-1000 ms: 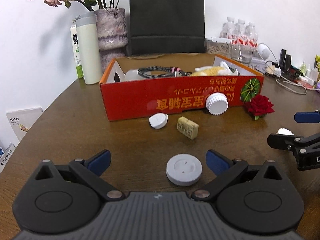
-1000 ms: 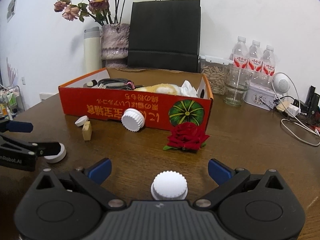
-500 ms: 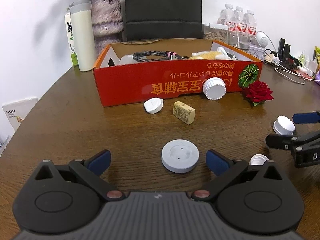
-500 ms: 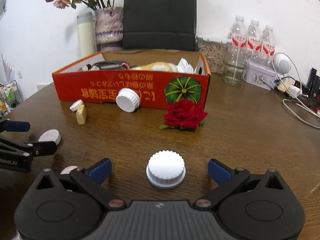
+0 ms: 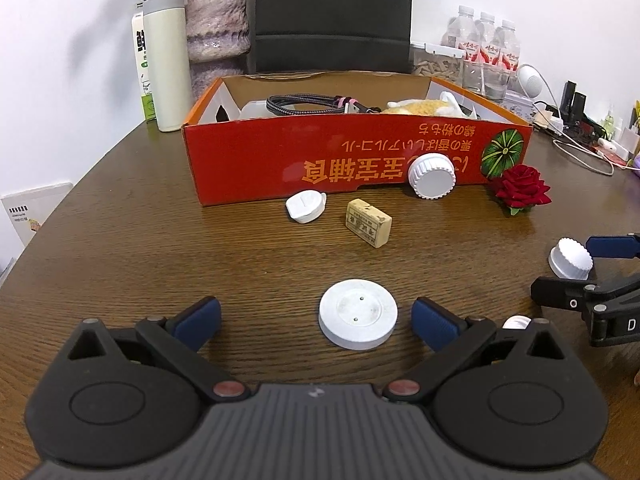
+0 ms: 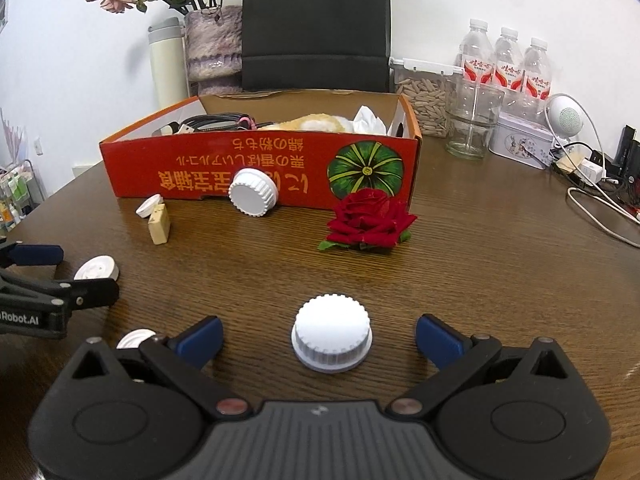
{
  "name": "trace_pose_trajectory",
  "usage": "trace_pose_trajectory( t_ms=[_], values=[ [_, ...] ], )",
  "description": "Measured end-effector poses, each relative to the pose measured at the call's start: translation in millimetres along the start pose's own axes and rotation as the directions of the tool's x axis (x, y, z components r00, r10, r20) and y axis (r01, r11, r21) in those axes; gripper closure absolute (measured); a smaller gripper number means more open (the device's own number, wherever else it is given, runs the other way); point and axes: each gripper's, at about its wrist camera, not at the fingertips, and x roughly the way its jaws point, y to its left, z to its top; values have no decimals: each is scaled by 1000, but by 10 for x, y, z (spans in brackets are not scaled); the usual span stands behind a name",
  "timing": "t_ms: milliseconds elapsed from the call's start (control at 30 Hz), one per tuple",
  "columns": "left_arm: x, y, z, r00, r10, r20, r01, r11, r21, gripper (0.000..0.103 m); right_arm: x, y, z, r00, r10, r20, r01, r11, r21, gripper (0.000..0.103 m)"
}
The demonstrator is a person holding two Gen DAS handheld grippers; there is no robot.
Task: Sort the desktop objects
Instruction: 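Grasp the white ridged cap with the right gripper while the left grasps the white disc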
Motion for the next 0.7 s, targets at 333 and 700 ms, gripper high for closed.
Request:
trace_pose_trajectory(
  t_ms=[333, 700],
  values=[
    [-21, -49, -15, 1000, 28, 0, -28, 999, -21, 0, -16, 23, -17, 1000, -8, 2, 8, 1000, 3, 0],
    [-157, -155, -88, 999, 27, 30, -26, 999, -23, 27, -170, 38, -102, 999, -22, 40, 21, 1000, 14, 33]
  ],
)
